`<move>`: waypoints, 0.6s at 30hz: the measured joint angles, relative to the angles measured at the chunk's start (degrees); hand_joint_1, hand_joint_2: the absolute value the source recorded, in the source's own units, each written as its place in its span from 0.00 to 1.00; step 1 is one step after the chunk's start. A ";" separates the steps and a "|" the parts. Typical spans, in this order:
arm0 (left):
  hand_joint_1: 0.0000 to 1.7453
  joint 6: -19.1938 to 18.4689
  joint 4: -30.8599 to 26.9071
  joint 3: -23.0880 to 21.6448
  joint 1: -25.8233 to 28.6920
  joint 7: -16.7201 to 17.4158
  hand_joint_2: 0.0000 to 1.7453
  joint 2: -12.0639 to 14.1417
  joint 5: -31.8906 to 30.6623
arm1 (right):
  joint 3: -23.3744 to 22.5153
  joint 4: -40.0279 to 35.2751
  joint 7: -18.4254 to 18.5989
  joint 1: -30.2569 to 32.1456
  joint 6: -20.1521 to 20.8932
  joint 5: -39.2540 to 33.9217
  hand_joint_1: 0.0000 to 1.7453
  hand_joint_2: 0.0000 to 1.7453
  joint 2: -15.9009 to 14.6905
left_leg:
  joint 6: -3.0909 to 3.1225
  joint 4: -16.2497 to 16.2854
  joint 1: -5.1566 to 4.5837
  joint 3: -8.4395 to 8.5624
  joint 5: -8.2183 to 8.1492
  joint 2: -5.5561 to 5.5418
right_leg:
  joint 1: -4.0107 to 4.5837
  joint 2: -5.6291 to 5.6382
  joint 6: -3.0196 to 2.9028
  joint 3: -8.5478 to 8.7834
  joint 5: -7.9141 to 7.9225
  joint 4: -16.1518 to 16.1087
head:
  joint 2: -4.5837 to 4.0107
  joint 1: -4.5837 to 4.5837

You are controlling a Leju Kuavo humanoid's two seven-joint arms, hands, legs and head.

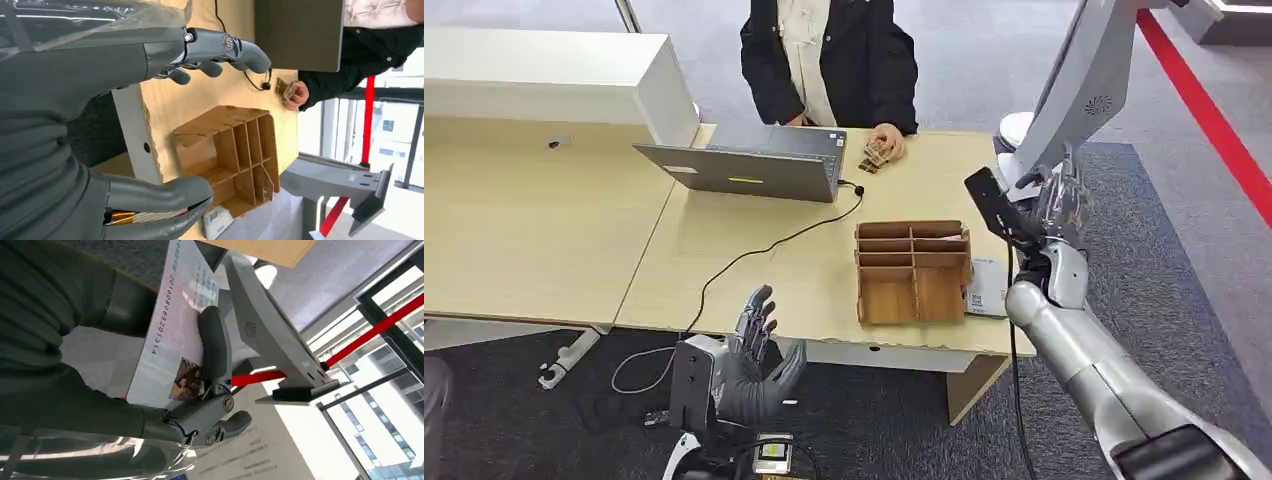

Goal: Pass the card to the sensor for recognition and then transmit it.

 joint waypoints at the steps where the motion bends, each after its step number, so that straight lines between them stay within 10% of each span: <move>1: 0.00 0.07 -0.04 0.00 0.00 0.05 1.00 0.07 -0.11 | 0.02 0.04 -0.07 0.02 0.07 0.00 1.00 1.00 0.00 | 0.00 0.00 0.00 0.00 0.00 0.00 | 0.00 0.00 0.00 0.00 0.00 0.00 | 0.00 0.00; 18: 0.00 0.64 -1.60 0.00 0.48 1.88 1.00 0.98 -1.57 | -0.24 3.28 2.86 0.08 1.18 0.28 1.00 1.00 0.35 | 0.00 0.00 0.00 0.00 0.00 0.00 | 0.00 0.00 0.00 -0.01 0.00 0.00 | 0.00 0.00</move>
